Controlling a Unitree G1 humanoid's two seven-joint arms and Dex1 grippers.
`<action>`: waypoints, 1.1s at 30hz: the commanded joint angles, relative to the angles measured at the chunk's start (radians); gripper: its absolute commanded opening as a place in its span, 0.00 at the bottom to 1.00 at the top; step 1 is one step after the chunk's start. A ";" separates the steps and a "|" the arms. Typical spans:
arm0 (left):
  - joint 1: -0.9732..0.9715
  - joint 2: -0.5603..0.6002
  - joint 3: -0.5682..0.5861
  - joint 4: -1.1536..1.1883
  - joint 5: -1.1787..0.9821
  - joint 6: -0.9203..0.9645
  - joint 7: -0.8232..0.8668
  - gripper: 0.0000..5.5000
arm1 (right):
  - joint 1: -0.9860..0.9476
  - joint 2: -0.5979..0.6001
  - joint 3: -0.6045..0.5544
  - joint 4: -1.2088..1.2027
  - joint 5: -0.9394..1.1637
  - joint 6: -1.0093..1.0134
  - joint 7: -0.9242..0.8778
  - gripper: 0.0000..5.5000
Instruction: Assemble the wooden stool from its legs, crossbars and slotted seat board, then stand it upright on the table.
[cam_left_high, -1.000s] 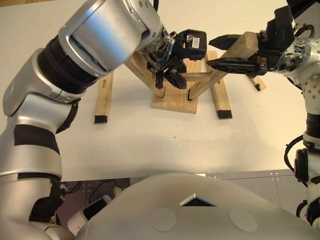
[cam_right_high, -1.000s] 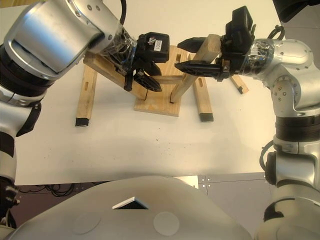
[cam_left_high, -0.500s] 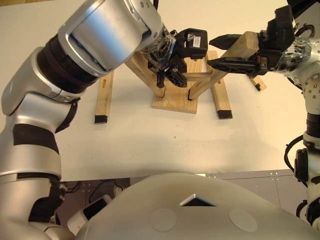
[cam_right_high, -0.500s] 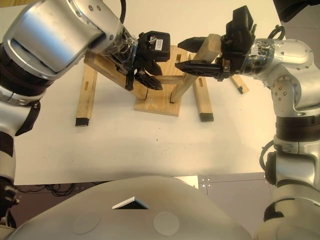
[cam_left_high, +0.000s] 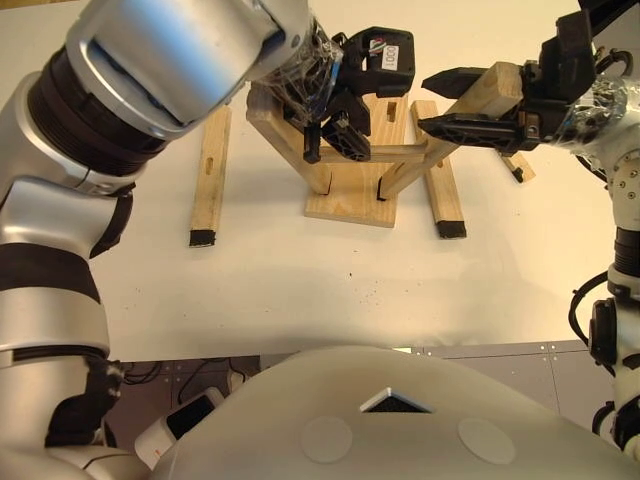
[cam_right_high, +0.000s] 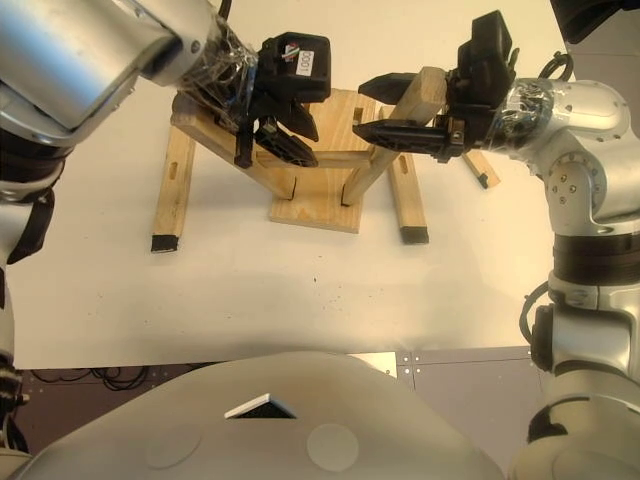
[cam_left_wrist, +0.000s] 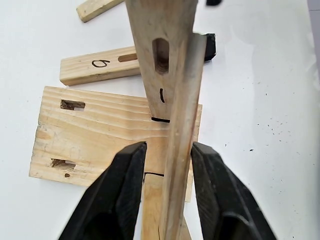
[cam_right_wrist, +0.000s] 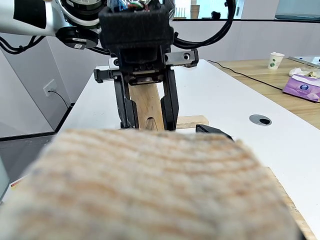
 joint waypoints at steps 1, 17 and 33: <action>-0.008 0.029 0.022 -0.013 -0.012 0.036 0.014 0.28 | 0.079 -0.007 0.039 0.033 -0.039 0.053 0.009 0.37; 0.033 -0.071 0.021 0.001 -0.057 0.047 0.122 0.23 | 0.073 -0.005 0.049 0.049 -0.048 0.042 0.017 0.37; 0.129 -0.013 -0.167 0.122 0.008 -0.024 0.116 0.08 | 0.055 -0.032 0.028 0.066 -0.044 0.041 0.046 0.37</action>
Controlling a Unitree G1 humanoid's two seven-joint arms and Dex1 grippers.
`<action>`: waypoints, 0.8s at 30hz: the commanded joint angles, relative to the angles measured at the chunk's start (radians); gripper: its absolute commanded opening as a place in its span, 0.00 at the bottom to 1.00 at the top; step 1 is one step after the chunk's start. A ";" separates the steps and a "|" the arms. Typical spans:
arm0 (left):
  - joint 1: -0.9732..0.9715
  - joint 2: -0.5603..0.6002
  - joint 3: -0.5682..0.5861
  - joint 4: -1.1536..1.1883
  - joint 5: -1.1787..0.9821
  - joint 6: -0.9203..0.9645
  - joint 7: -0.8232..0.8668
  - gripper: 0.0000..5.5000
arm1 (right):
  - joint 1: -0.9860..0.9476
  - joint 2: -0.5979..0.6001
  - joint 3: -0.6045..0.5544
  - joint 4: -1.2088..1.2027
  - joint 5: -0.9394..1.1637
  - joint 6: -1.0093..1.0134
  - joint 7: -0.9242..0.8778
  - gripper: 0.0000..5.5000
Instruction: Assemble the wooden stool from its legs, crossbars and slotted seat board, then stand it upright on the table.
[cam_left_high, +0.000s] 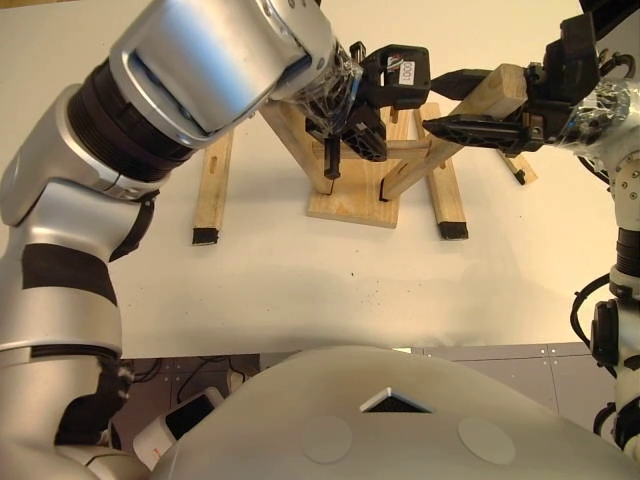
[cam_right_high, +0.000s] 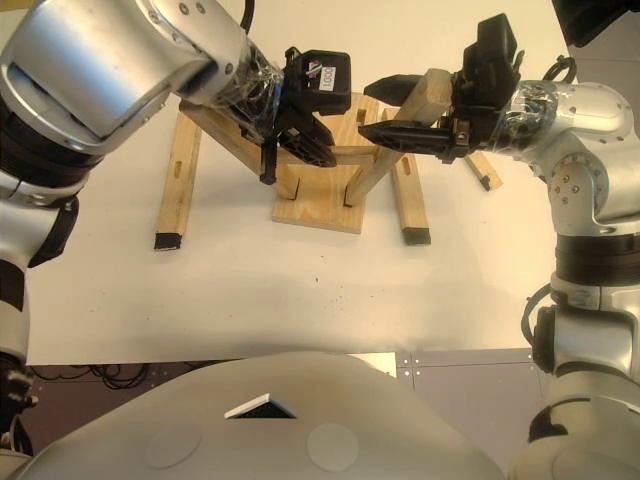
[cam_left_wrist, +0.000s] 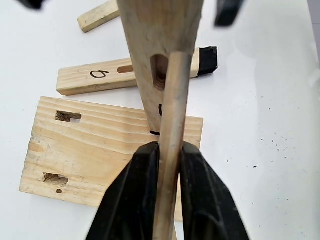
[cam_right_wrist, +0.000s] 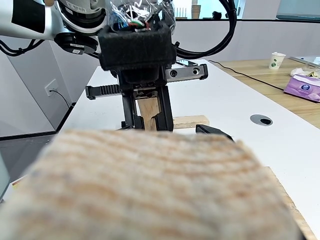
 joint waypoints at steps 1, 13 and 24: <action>0.097 0.033 -0.135 0.096 0.064 0.024 0.005 0.08 | 0.046 -0.018 0.027 0.041 -0.036 0.054 0.020 0.37; 0.125 -0.078 -0.185 0.283 0.130 -0.035 0.011 0.08 | 0.096 -0.020 0.018 -0.042 -0.009 0.052 0.068 0.37; 0.180 -0.092 -0.208 0.224 0.141 -0.021 0.001 0.07 | 0.047 0.073 0.070 -0.054 -0.062 0.013 -0.054 0.37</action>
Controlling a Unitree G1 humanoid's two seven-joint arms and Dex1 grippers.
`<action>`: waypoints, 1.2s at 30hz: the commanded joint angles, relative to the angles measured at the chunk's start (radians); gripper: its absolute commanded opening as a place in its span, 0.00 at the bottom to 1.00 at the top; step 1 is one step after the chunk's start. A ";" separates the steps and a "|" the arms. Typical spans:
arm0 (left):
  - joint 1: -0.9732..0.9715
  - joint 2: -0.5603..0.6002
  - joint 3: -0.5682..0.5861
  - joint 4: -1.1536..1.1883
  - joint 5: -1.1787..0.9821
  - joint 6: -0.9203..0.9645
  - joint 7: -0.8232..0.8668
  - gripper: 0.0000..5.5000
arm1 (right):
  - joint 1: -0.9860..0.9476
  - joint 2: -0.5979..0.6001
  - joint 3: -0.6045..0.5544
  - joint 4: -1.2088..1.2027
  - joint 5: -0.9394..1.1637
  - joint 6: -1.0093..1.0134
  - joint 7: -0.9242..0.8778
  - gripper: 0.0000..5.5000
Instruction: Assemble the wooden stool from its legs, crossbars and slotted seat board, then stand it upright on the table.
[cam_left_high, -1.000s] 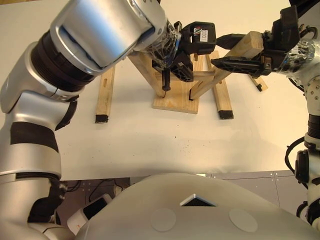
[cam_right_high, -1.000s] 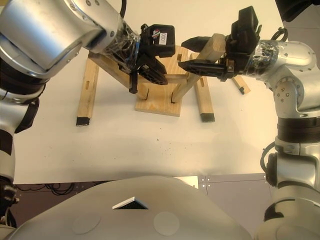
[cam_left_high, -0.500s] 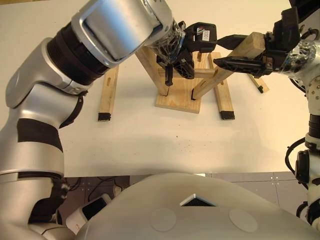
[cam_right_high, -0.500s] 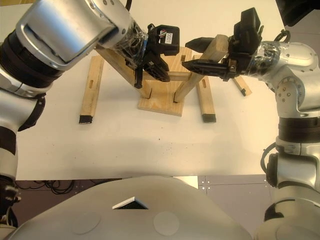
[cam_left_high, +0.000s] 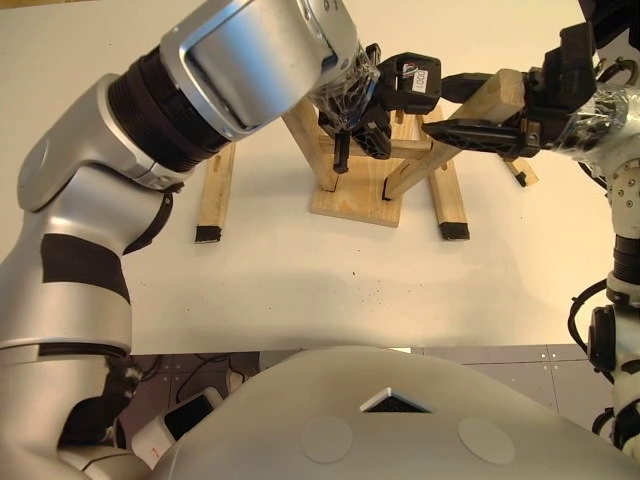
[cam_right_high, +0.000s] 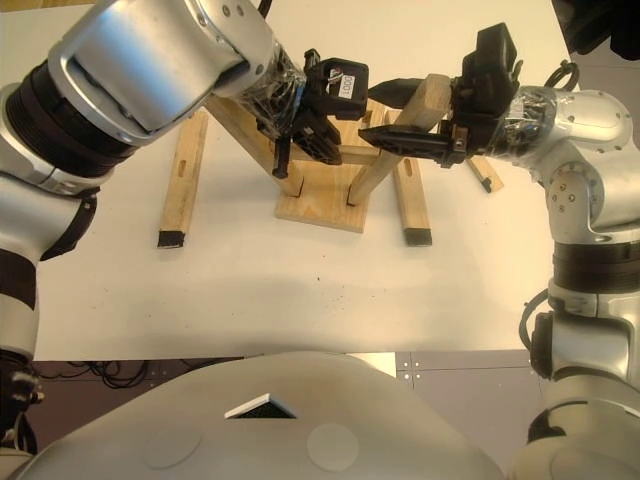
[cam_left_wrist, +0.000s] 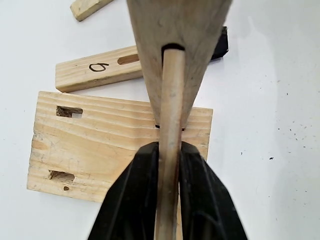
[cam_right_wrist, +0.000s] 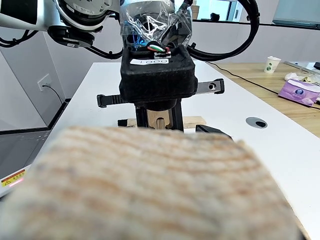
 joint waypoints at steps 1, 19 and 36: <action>0.209 -0.019 -0.078 0.095 0.028 0.062 0.067 0.07 | 0.022 0.068 0.087 -0.003 -0.043 0.044 -0.034 0.37; 0.080 0.260 0.458 -0.220 -0.117 0.147 0.026 0.30 | 0.018 0.069 0.074 0.029 -0.088 0.059 -0.069 0.65; 0.823 -0.253 1.221 -0.494 0.003 0.423 0.838 0.00 | 0.036 0.305 0.194 -0.091 -0.553 0.212 -0.710 0.12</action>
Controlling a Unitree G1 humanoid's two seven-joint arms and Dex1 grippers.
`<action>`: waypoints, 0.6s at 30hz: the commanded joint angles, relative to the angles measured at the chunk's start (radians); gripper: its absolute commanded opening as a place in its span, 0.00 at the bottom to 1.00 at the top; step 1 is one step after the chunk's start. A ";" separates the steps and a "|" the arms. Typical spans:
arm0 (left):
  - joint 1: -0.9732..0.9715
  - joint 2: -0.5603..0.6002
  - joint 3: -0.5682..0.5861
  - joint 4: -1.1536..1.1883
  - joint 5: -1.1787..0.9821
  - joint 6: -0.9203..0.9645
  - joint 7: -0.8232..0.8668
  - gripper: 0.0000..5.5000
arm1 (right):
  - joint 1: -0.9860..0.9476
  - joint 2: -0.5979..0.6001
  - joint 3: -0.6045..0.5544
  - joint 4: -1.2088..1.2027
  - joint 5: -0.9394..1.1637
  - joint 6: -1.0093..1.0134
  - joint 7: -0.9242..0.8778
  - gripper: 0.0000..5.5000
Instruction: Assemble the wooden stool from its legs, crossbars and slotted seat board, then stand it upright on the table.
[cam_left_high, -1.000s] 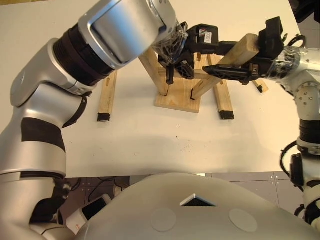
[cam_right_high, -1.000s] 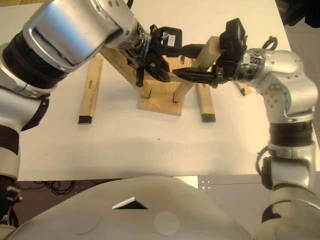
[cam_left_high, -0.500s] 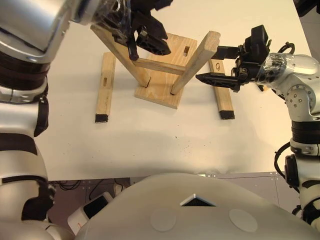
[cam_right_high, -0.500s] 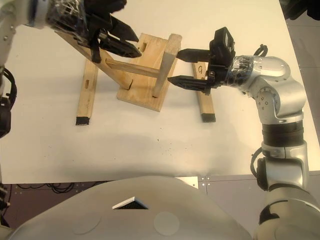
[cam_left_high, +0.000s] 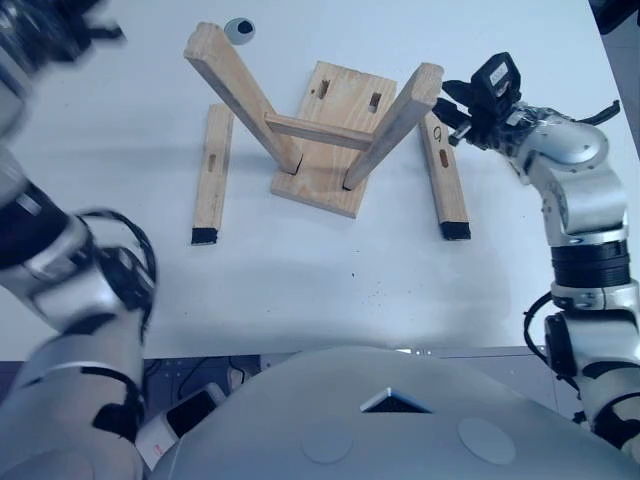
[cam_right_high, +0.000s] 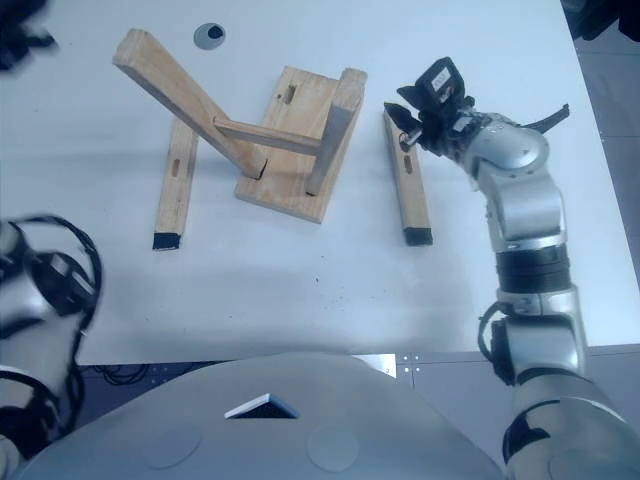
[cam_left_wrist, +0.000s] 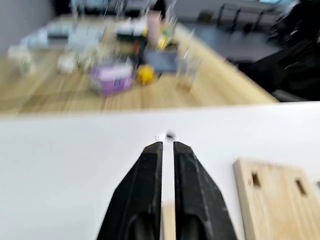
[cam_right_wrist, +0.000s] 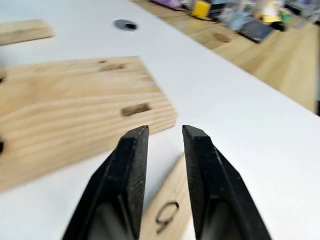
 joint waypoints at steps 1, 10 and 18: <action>0.125 -0.238 -0.097 -0.134 0.012 0.078 0.124 0.00 | -0.021 0.075 0.124 -0.142 -0.037 0.190 -0.048 0.09; 0.034 -0.289 -0.088 0.294 0.066 -0.356 0.234 0.00 | -0.184 0.170 0.349 -0.103 -0.085 0.277 0.022 0.00; -0.140 -0.159 -0.130 0.645 0.092 -0.629 0.200 0.00 | -0.340 0.279 0.410 0.029 -0.113 0.206 0.072 0.00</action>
